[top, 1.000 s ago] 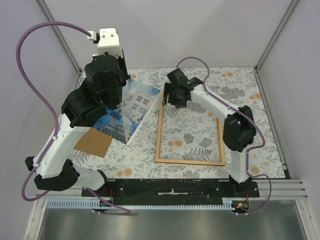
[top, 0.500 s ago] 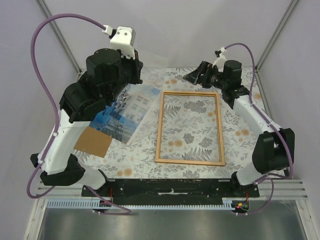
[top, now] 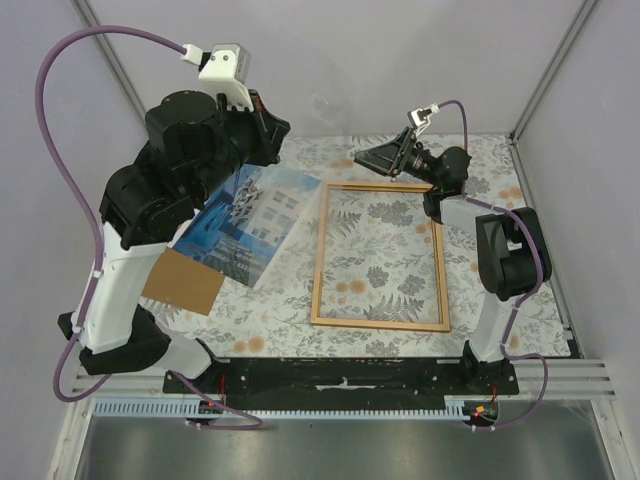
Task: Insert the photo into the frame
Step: Place the glass panel on the frame body.
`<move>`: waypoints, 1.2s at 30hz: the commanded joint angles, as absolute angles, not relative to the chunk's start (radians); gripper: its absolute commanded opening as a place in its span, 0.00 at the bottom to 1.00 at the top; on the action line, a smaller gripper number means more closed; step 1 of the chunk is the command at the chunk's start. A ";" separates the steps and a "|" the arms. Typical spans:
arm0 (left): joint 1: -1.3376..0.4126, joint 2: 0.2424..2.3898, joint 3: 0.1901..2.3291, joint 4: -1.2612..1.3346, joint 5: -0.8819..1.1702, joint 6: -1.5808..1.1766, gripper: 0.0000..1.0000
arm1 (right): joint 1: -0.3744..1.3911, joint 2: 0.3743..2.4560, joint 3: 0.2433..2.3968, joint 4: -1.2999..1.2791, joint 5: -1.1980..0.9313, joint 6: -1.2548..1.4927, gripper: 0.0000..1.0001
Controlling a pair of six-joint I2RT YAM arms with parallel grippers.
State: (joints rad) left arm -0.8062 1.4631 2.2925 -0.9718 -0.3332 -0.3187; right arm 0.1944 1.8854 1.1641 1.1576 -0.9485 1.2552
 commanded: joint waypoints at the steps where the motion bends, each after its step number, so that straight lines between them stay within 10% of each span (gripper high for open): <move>1: -0.799 1.437 2.298 -0.916 -0.307 -0.385 0.02 | 0.199 1.907 1.216 1.529 -0.962 1.393 0.98; 36: -0.644 1.339 2.083 -0.752 -0.219 -0.350 0.02 | 0.327 1.865 1.249 1.669 -1.012 1.500 0.96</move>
State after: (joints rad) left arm -0.6800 1.3804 2.1048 -0.8284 -0.2806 -0.3733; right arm 0.3149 1.9457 1.2507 1.2907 -0.9775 1.4933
